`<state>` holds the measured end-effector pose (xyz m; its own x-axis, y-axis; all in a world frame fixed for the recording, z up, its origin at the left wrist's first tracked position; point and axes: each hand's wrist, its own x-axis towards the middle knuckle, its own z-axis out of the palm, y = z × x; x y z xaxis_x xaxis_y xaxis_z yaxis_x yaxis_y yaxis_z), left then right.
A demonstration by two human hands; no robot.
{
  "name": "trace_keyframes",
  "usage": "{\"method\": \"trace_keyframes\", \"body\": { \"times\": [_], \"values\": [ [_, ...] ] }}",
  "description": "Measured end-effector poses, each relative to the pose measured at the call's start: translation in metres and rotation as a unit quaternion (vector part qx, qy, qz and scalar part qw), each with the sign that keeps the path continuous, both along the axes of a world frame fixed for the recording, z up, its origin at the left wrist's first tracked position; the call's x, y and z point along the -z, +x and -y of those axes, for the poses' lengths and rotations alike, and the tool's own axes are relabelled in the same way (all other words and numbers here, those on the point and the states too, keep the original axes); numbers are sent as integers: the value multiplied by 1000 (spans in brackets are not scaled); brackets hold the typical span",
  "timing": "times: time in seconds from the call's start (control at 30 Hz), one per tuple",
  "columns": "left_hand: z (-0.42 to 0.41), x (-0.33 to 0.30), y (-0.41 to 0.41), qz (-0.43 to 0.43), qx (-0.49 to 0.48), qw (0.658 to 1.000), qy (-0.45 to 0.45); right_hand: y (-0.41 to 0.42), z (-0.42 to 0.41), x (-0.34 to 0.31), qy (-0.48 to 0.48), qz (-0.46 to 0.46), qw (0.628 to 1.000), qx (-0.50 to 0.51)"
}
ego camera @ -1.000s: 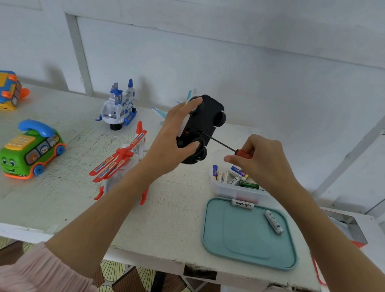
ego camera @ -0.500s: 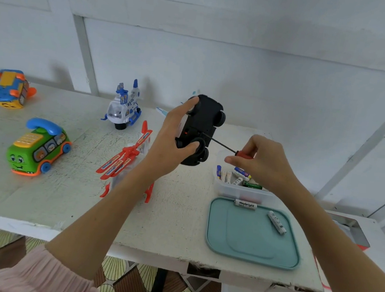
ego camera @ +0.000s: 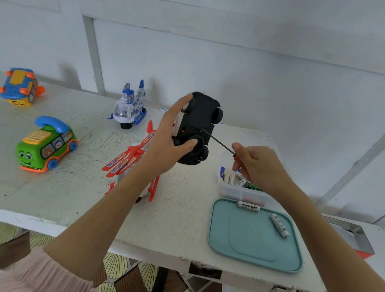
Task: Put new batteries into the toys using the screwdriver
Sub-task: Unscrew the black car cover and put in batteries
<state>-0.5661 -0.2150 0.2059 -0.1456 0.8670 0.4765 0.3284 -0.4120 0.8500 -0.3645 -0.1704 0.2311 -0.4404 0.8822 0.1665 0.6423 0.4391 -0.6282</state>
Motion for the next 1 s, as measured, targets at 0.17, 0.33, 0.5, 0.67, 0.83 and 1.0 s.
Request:
{"method": "trace_keyframes", "body": {
  "times": [0.17,0.33,0.5,0.67,0.83,1.0],
  "values": [
    [3,-5,-10,4,-21,1000,22,6,1,9,-21,-44,998,-50],
    [10,-10,-17,21,-23,999,36,7,4,22,2,-8,989,-145],
    [17,-11,-32,49,-33,997,39,-15,13,45,25,47,978,-203],
    [29,-14,-44,59,-51,996,48,-44,18,72,44,66,968,-240],
    [44,-20,-50,82,-67,993,48,-56,15,88,43,93,964,-245],
    [54,-22,-54,92,-71,992,41,-59,13,96,39,99,965,-239]
  ]
}}
